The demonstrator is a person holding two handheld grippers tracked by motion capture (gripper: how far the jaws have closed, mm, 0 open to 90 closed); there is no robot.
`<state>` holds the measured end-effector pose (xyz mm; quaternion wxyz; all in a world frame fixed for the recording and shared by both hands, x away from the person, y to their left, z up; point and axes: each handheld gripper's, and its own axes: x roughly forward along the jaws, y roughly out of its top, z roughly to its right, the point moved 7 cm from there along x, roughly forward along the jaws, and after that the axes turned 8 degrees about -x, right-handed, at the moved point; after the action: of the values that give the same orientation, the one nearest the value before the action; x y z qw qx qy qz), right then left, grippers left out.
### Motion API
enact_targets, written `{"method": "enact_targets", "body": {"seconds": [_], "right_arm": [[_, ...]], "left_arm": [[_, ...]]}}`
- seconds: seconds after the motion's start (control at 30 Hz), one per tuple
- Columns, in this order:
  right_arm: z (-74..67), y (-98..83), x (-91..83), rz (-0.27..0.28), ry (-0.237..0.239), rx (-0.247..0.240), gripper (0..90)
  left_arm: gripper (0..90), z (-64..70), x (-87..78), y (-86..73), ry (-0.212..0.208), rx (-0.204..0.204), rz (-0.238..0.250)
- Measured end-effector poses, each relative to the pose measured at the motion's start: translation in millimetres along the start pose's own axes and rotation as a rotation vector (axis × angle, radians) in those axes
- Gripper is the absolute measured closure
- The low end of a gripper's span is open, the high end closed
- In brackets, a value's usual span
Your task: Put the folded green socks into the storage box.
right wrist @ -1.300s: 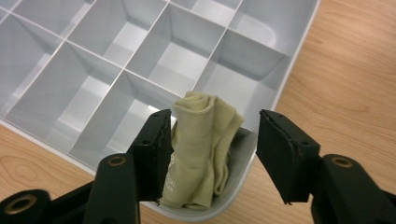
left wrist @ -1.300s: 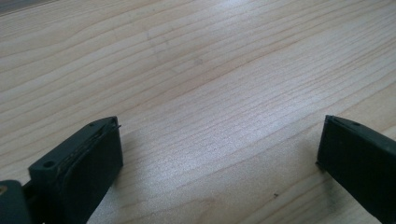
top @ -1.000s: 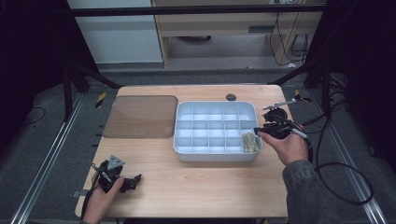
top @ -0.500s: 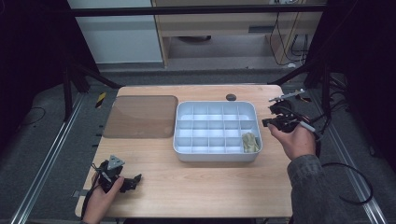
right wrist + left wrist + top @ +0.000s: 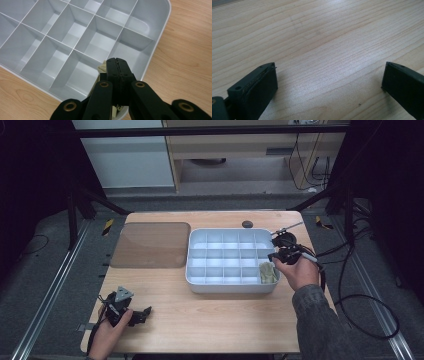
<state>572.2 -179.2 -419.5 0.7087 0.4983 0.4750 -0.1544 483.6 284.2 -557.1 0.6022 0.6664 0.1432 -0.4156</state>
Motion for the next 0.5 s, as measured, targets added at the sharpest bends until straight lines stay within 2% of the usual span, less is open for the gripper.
{"method": "enact_targets", "body": {"seconds": [0.5], "right_arm": [[-9.5,-2.9,14.2,-0.023,0.022,-0.011,90.0]], "left_arm": [[0.0,0.3,0.0,-0.1,-0.001,-0.003,0.001]]}}
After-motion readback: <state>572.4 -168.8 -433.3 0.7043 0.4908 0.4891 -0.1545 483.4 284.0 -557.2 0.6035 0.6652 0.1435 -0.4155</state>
